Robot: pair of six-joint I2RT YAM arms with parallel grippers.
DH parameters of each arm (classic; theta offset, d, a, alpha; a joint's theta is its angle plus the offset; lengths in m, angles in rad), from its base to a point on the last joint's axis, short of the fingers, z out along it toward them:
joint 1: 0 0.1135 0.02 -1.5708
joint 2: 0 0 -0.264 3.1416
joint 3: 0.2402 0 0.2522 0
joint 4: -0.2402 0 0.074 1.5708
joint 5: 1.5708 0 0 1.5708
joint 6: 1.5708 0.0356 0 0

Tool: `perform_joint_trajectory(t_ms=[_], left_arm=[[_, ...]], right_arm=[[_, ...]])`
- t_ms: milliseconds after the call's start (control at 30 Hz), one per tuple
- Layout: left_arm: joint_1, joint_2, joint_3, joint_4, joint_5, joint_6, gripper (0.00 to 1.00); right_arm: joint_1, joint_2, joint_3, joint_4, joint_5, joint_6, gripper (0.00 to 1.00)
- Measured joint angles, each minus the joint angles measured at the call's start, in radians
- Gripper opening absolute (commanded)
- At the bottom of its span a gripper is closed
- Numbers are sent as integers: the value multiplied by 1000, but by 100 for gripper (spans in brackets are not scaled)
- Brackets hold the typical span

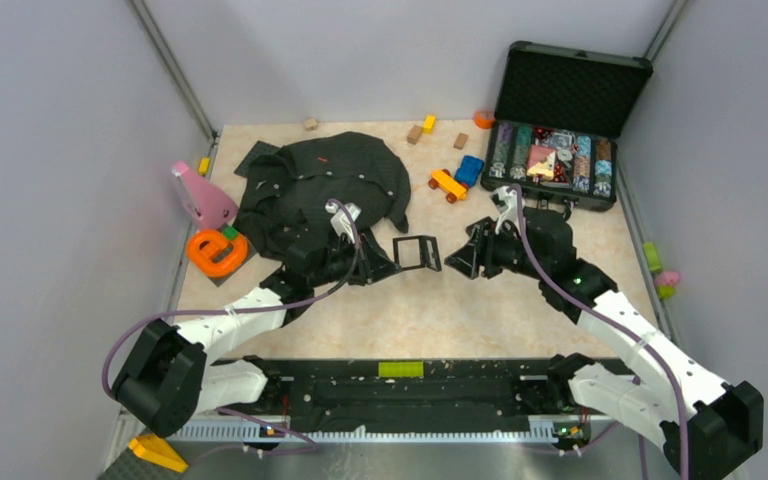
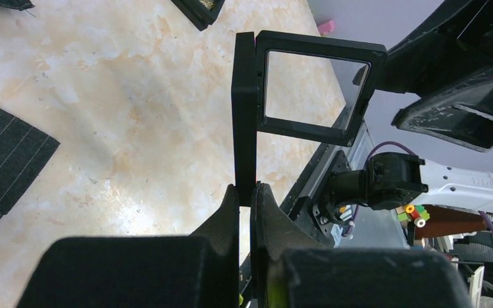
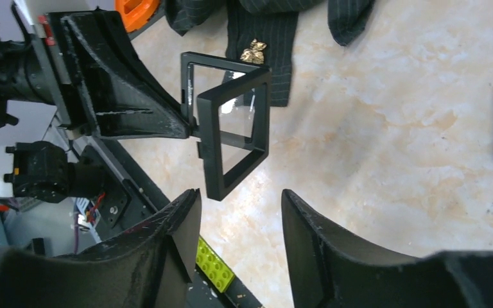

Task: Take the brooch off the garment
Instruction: Open the brooch box.

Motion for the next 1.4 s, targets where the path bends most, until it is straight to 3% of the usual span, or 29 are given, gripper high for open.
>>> perform_joint_trajectory(t_ms=[200,600,900,1233,1400], left_arm=[[0,2,0,-2,-4,0,0],[-4,7,0,-2,-23,-1,0],[-14,24,0,-1,-47,-1,0],[-33,24,0,8,-76,0,0],[-38,24,0,16,-92,0,0]], right_arm=[[21,-2,0,26,-19,2,61],[109,72,1,27,85,27,51],[134,99,2,29,129,57,33],[138,120,2,67,155,111,27],[142,125,2,69,178,131,8]])
